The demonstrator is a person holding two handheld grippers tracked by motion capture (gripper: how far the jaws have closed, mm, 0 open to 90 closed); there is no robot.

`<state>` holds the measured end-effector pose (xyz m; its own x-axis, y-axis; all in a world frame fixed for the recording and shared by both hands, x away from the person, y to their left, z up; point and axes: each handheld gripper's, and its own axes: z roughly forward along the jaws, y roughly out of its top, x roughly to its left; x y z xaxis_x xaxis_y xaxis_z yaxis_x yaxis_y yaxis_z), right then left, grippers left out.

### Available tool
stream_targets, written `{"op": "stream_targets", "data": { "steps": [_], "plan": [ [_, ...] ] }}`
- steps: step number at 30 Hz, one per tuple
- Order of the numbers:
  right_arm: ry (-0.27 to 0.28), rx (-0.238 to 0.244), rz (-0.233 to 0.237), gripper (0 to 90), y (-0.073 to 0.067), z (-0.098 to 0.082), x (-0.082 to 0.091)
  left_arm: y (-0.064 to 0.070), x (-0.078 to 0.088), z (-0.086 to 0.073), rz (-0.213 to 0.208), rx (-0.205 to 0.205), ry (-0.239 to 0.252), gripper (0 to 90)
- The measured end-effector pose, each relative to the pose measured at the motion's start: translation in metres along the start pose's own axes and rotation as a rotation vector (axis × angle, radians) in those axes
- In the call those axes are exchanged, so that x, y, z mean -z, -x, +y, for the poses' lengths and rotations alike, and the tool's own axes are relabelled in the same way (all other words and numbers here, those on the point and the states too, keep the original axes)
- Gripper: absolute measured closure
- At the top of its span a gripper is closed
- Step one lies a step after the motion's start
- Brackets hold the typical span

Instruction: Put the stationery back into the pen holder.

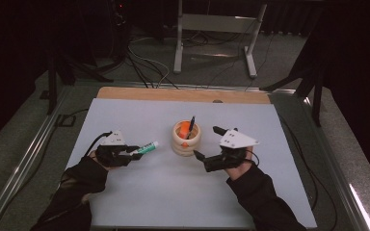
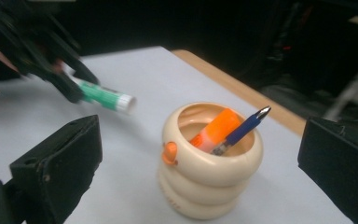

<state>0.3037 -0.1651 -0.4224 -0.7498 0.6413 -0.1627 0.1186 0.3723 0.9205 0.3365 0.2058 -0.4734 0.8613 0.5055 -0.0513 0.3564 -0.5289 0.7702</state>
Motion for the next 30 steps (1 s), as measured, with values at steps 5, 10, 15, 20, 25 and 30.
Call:
{"op": "stream_targets", "data": {
  "steps": [5, 10, 15, 20, 25, 30],
  "plan": [
    [-0.035, 0.158, 0.001, 0.0, -0.032, 0.004, -0.020, 0.001, -0.001, 0.000, -0.015, 0.009, 0.002, 66.3],
    [-0.076, 0.317, 0.014, 9.2, -0.064, 0.001, -0.037, 0.002, -0.003, 0.001, -0.022, 0.012, -0.007, 66.3],
    [-0.135, 0.489, -0.021, 22.4, -0.089, -0.007, -0.054, 0.003, -0.006, 0.001, -0.036, 0.018, -0.017, 66.3],
    [-0.178, 0.667, -0.088, 33.7, -0.106, -0.018, -0.069, 0.004, -0.010, 0.003, -0.037, 0.032, -0.038, 66.3],
    [-0.214, 0.791, -0.141, 38.9, -0.118, -0.026, -0.081, 0.004, -0.012, 0.004, -0.038, 0.056, -0.055, 66.3],
    [-0.225, 0.923, -0.218, 43.2, -0.131, -0.035, -0.091, 0.006, -0.014, 0.006, -0.046, 0.068, -0.056, 66.3]
  ]
}}
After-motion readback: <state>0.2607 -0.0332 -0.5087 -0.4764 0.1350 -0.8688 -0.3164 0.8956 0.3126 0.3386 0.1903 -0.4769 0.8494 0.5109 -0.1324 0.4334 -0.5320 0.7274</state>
